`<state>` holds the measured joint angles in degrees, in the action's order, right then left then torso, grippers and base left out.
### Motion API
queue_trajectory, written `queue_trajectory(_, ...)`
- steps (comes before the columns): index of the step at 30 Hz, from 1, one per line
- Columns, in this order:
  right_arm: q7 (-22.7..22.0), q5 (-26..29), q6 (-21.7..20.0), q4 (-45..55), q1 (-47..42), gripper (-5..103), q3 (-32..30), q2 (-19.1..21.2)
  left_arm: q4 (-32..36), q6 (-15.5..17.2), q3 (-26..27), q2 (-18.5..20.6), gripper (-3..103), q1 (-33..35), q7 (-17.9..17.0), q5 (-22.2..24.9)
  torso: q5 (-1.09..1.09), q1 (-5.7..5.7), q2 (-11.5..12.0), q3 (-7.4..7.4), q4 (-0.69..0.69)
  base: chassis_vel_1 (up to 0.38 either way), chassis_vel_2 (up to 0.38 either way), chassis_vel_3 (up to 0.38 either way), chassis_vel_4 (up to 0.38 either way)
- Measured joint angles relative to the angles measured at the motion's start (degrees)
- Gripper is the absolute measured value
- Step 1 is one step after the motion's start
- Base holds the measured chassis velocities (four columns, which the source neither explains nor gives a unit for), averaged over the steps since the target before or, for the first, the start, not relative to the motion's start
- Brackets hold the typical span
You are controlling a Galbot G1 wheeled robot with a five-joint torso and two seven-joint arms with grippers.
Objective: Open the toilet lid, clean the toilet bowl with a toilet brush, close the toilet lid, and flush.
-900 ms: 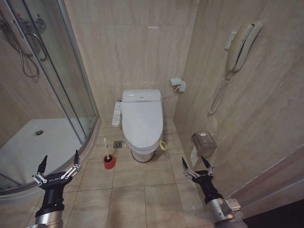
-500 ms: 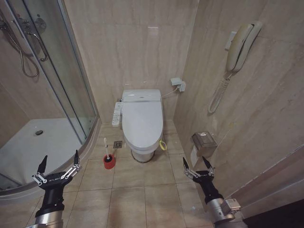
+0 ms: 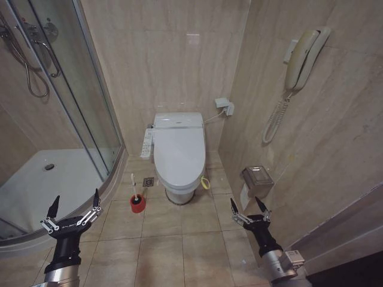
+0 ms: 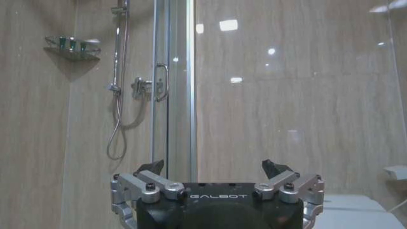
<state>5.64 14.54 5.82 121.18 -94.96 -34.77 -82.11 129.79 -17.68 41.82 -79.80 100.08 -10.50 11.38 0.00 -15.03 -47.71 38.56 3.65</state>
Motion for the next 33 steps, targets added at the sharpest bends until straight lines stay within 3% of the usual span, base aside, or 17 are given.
queue_trajectory(33,0.8,0.0,0.3,-0.2,-0.1,100,0.9,-0.7,0.0,0.0,0.0,0.0,100,0.0,0.0,0.0,0.0,0.01,0.0,0.0,0.0,-0.104,0.103,0.105,-0.115)
